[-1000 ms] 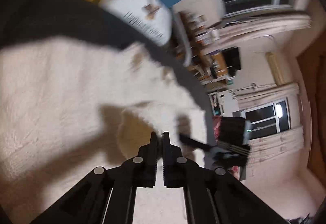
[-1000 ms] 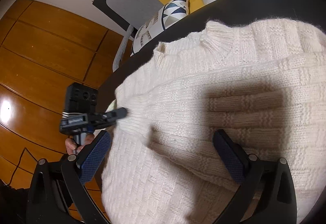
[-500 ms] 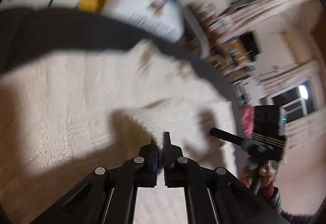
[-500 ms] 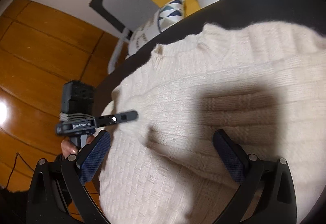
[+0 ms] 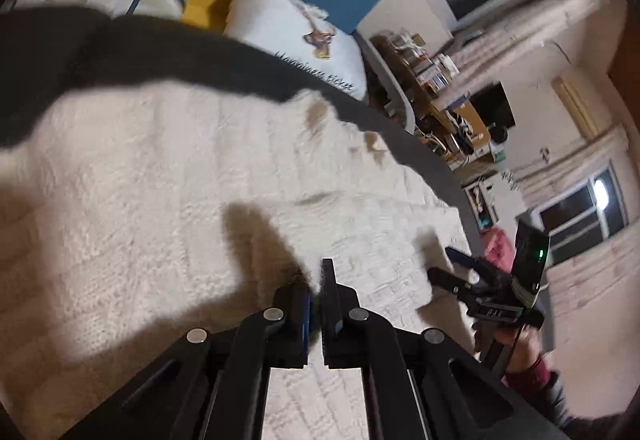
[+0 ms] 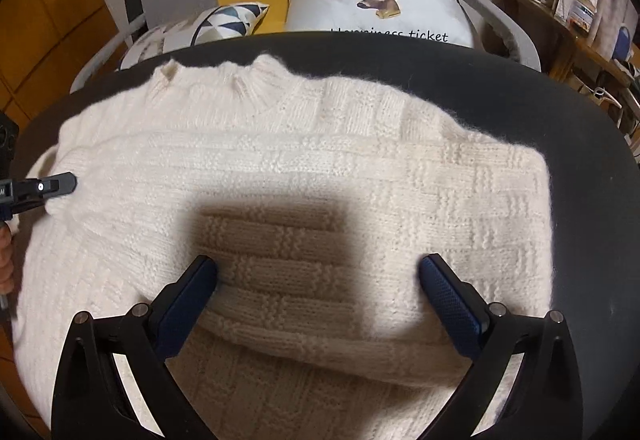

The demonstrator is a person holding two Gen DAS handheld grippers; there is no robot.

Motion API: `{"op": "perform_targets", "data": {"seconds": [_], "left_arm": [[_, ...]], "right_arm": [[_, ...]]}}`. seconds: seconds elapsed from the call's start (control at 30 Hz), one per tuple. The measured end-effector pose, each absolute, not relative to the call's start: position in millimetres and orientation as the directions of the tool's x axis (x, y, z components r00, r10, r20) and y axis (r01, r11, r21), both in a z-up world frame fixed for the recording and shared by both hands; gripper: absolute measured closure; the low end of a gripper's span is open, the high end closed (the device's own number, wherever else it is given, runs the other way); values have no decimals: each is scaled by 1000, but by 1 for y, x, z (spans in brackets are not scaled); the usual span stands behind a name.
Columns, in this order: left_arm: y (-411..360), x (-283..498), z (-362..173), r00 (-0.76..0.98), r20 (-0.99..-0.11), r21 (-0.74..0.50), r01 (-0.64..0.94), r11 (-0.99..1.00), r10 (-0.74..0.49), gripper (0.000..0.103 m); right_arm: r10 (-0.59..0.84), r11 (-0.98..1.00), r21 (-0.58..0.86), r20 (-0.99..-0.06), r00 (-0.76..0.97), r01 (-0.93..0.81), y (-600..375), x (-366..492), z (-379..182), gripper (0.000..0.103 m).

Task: Fold clothes

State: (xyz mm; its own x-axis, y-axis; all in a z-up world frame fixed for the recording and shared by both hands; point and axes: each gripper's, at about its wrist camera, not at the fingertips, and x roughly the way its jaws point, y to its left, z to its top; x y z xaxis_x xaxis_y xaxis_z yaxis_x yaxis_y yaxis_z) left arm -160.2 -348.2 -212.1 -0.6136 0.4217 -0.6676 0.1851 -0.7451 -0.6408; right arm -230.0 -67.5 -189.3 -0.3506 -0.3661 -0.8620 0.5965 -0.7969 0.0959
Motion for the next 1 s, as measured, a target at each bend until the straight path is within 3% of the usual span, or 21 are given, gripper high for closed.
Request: {"op": "perform_targets", "data": {"seconds": [0.13,0.2,0.37,0.43,0.57,0.7,0.83,1.0], "left_arm": [[-359,-152,-210,-608,-695,-613,222,-758,385,100],[-371,-144,-208,-615,-670,-661,241,-711,415,96],[-393,-119,-192,-707,-591,-729,264,-631,387,94],[-390,-115,-183,-741,-538,-757,214,-617,403,94],[-361,-136,-177,-700,-590,-700,196,-686,403,93],[-341,-156,-187,-666,-647,-649,226,-726,371,93],[-348,-150,-200,-644,-689,-602,255,-756,331,93],[-360,-142,-216,-653,-669,-638,260,-725,355,101]], "right_arm": [[-389,-795,125,-857,-339,594,-65,-234,-189,0],[-460,-783,216,-833,-309,583,-52,-235,-179,0],[-673,-739,557,-639,-373,379,48,-248,-145,0],[-821,-565,758,-478,-312,326,95,-247,-143,0],[-910,-382,892,-319,-263,240,130,-232,-160,0],[-921,-338,930,-296,-255,142,126,-223,-192,0],[-884,-400,910,-352,-309,108,103,-236,-205,0],[-813,-423,905,-351,-465,56,114,-242,-210,1]]}}
